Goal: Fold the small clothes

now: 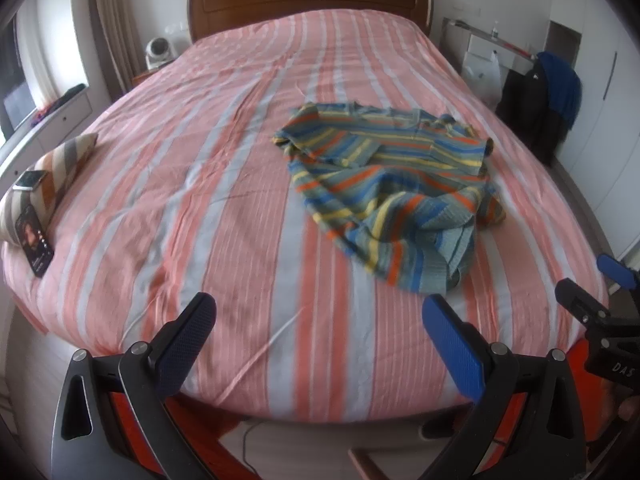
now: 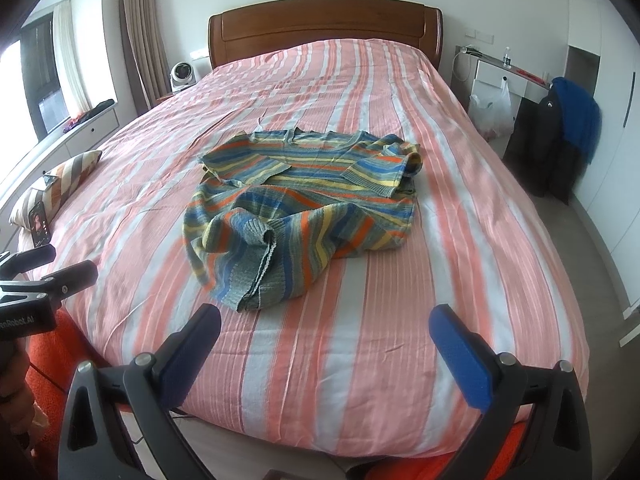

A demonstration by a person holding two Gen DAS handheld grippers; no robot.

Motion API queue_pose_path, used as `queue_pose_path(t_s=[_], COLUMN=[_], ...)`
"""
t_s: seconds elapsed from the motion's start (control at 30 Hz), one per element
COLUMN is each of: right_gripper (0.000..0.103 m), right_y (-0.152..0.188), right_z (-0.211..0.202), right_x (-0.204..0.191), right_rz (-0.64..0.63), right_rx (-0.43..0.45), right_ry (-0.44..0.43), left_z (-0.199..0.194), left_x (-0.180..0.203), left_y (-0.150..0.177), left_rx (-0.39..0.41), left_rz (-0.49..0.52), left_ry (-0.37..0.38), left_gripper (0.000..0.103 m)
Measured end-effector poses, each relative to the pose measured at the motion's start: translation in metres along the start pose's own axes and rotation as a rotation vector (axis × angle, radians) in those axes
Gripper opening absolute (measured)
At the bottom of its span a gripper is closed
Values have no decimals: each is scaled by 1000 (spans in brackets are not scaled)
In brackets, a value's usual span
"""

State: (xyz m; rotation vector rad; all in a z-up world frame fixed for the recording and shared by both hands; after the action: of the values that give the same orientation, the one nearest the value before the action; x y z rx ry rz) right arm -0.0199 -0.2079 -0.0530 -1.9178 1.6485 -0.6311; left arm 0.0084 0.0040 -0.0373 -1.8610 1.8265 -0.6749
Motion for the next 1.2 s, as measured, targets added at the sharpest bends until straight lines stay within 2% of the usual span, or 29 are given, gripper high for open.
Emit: queue_pose_path(t_s=[0.5, 0.6, 0.7, 0.87, 1.0, 1.2], right_gripper=[103, 102, 102, 102, 102, 102], right_y=[0, 0, -3, -2, 2, 0], right_z=[2, 2, -3, -3, 6, 9], right_x=[-3, -2, 8, 41, 54, 39], right_rz=[-3, 1, 22, 110, 167, 113], right_rx=[-8, -7, 19, 32, -4, -1], right_ry=[-5, 1, 18, 71, 63, 49], left_z=[1, 2, 9, 31, 33, 23], left_x=[1, -10, -37, -66, -50, -14], left_y=[2, 1, 3, 13, 18, 8], left_rx=[-8, -10, -20, -93, -103, -70], left_rz=[-5, -12, -78, -169, -140, -45], left_ry=[4, -2, -20, -18, 5, 19], left_gripper=[103, 103, 103, 103, 103, 103])
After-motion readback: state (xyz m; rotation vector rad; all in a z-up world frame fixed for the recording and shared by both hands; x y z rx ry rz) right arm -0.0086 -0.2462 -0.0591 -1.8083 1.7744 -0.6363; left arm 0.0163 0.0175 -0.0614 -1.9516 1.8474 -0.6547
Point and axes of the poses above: each gripper's, at about its wrist camera, not at the fingertips, and z roughly the way its jaws point, x to its right, y to its underside, the point moved 3 cm from there along z, roughly the way its jaws point, and after that the axes turned 2 degrees about -z, right-handed, at the moved point
